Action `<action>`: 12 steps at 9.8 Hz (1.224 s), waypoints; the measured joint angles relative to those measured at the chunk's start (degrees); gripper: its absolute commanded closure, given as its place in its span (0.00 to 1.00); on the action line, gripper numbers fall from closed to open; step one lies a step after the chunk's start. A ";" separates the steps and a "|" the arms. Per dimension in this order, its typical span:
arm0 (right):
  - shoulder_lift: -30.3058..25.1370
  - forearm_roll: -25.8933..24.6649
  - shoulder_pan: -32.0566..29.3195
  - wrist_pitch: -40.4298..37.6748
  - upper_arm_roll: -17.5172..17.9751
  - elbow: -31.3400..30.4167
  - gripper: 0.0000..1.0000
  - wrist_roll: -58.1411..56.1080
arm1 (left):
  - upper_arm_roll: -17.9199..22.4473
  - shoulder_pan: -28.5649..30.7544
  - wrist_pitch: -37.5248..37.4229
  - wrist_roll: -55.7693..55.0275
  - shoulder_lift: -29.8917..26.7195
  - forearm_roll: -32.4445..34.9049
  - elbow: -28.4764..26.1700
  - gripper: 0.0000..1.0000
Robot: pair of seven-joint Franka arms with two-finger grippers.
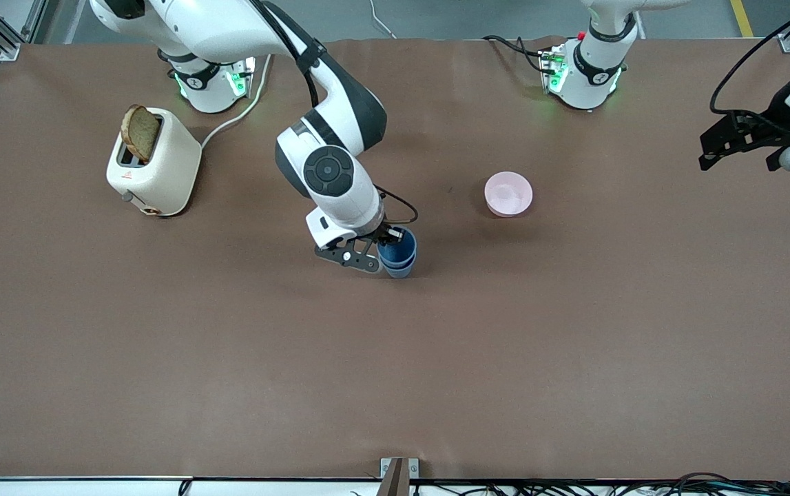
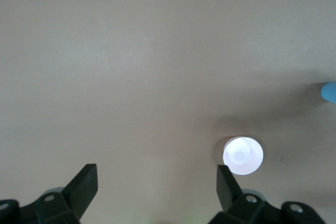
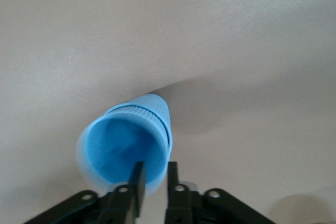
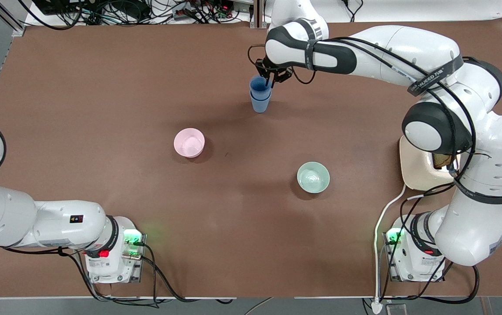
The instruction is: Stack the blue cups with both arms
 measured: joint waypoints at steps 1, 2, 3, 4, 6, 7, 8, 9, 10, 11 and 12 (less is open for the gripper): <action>0.03 -0.07 0.15 0.13 0.02 0.04 0.00 -0.02 | -0.01 -0.01 0.00 0.00 0.00 0.00 -0.29 0.00; -0.03 -0.32 0.16 0.33 -0.05 0.38 0.00 -0.05 | -0.01 -0.01 0.00 0.00 0.01 0.00 -0.57 0.00; -0.51 -1.97 0.04 0.58 -0.51 1.18 0.00 -0.12 | -0.12 -0.01 0.00 0.01 0.00 0.00 -0.82 0.00; -2.74 -4.75 -0.52 -1.05 -1.54 2.02 0.00 -0.12 | -0.40 -0.02 0.00 0.01 0.00 0.00 -1.01 0.00; -11.22 -7.24 -5.68 -10.88 -3.65 2.91 0.00 -3.08 | -0.61 -0.04 0.01 0.01 -0.04 0.00 -1.05 0.00; -16.03 -7.35 -11.35 -16.60 -4.02 2.88 0.00 -9.31 | -0.65 -0.04 0.02 0.01 -0.04 0.00 -1.06 0.00; -19.75 -7.45 -17.31 -21.26 -4.21 2.60 0.00 -14.47 | -0.73 -0.04 0.02 0.01 -0.05 0.00 -1.09 0.00; -22.22 -8.75 -22.14 -23.58 -4.37 1.89 0.00 -18.09 | -0.84 -0.06 0.02 0.01 -0.05 0.00 -1.10 0.00; -23.84 -10.07 -26.35 -24.36 -4.43 0.99 0.00 -24.16 | -0.89 -0.05 0.02 0.01 -0.06 0.00 -1.12 0.00; -25.03 -10.38 -30.50 -25.12 -4.48 0.60 0.00 -32.34 | -0.90 -0.01 0.02 0.05 -0.06 0.00 -1.13 0.00; -26.21 -10.38 -34.48 -26.71 -4.51 0.43 0.00 -39.00 | -0.91 0.03 0.02 0.18 -0.08 0.00 -1.13 0.00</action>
